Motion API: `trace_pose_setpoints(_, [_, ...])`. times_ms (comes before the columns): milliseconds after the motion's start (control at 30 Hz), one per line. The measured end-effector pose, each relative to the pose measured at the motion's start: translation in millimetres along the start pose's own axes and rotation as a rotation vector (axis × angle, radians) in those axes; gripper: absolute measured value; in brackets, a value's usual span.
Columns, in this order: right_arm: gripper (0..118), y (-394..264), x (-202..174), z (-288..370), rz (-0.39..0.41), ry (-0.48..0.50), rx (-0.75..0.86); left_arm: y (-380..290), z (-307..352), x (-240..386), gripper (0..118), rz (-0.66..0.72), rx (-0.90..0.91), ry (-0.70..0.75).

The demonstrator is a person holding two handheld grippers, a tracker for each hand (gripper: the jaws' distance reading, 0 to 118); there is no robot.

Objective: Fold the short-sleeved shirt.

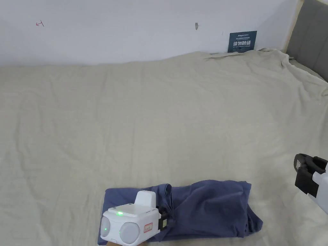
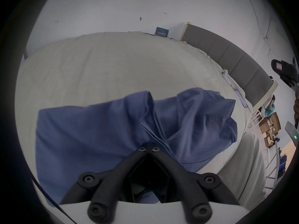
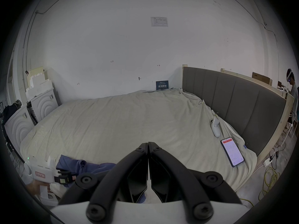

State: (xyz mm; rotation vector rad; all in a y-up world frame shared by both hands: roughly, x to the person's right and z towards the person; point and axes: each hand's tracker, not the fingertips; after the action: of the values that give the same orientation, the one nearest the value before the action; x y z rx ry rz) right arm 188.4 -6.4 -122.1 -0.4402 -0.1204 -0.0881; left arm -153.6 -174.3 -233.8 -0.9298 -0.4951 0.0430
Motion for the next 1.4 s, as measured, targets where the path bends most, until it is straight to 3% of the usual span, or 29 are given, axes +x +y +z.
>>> trace_pose_setpoints(367, [0, -3, 4, 1, -0.010, -0.008, -0.005, -1, -5, 6, 0, 0.013, -0.006, 0.006])
trace_pose_setpoints(567, [0, -2, 2, -1, -0.010, -0.004, -0.008, 25, 33, -4, 0, 0.090, 0.036, -0.032])
trace_pose_setpoints(700, [0, 0, -2, -1, -0.005, 0.005, -0.006, 45, 66, -33, 0, 0.119, 0.045, -0.037])
trace_pose_setpoints(900, [0, 1, -8, -5, -0.006, 0.017, -0.006, 58, 94, -109, 0, 0.308, -0.002, -0.090])
trace_pose_setpoints(1000, [0, 1, -12, -7, -0.002, 0.020, -0.010, 56, 98, -139, 17, 0.358, -0.030, -0.070])
trace_pose_setpoints(1067, [0, 1, -14, -8, 0.002, 0.023, -0.013, 52, 95, -157, 53, 0.373, -0.037, -0.056])
trace_pose_setpoints(1133, [0, 1, -16, -9, 0.006, 0.026, -0.016, 47, 88, -170, 81, 0.416, -0.076, -0.038])
trace_pose_setpoints(1233, [0, 1, -19, -11, 0.009, 0.030, -0.021, 39, 76, -184, 95, 0.438, -0.117, -0.082])
trace_pose_setpoints(1400, [0, 1, -21, -12, 0.014, 0.033, -0.031, 27, 57, -189, 95, 0.439, -0.137, -0.086])
